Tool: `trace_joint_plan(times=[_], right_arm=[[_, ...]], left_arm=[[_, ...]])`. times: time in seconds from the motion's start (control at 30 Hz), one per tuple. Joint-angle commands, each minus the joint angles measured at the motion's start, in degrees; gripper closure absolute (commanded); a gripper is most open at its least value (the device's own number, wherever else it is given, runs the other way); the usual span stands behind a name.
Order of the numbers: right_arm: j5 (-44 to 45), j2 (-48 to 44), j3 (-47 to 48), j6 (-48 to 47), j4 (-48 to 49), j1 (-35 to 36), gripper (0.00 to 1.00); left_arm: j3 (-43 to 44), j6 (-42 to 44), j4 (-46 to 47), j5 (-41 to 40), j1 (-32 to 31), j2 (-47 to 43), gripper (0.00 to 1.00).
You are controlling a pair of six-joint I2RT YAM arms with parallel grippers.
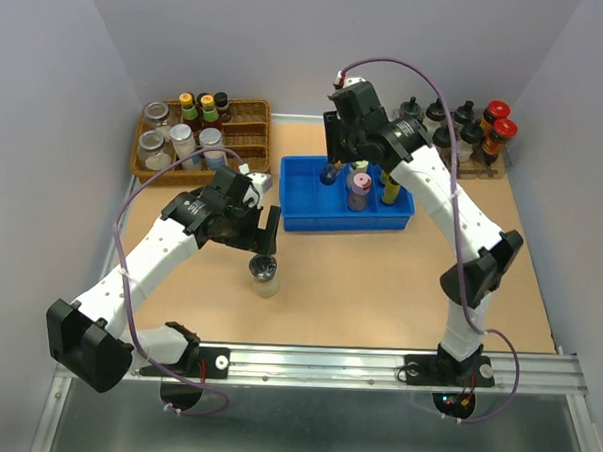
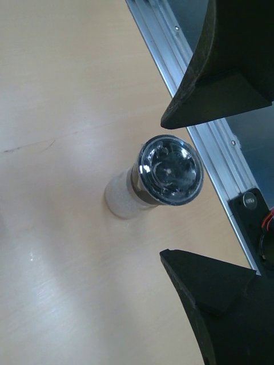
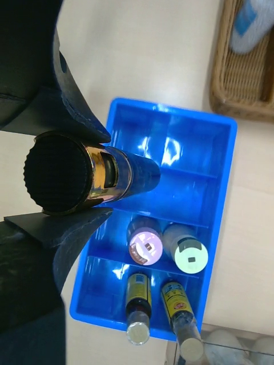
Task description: Organize the condiment bottles
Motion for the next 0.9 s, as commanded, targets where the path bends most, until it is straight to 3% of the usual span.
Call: trace_joint_plan(times=[0.0,0.23,0.47,0.87], right_arm=[[0.3,5.5,6.0,-2.0,2.8,-2.1,1.0],[3.0,13.6,11.1,-2.3,3.9,-4.8,1.0],[-2.2,18.6,12.7,-2.4,5.2,-8.5,1.0],[-6.9,26.1,16.9,-3.3,8.1,-8.9,1.0]], left_arm=[[-0.7,-1.4,0.6,-1.3,-2.8,0.5,0.01],[-1.6,-1.9,1.8,-3.9,-6.2,3.3,0.01],[-2.2,-1.4,2.0,-6.9,-7.0,4.9,0.01],[-3.9,-0.2,3.8,-5.6,-8.1,7.5,0.01]])
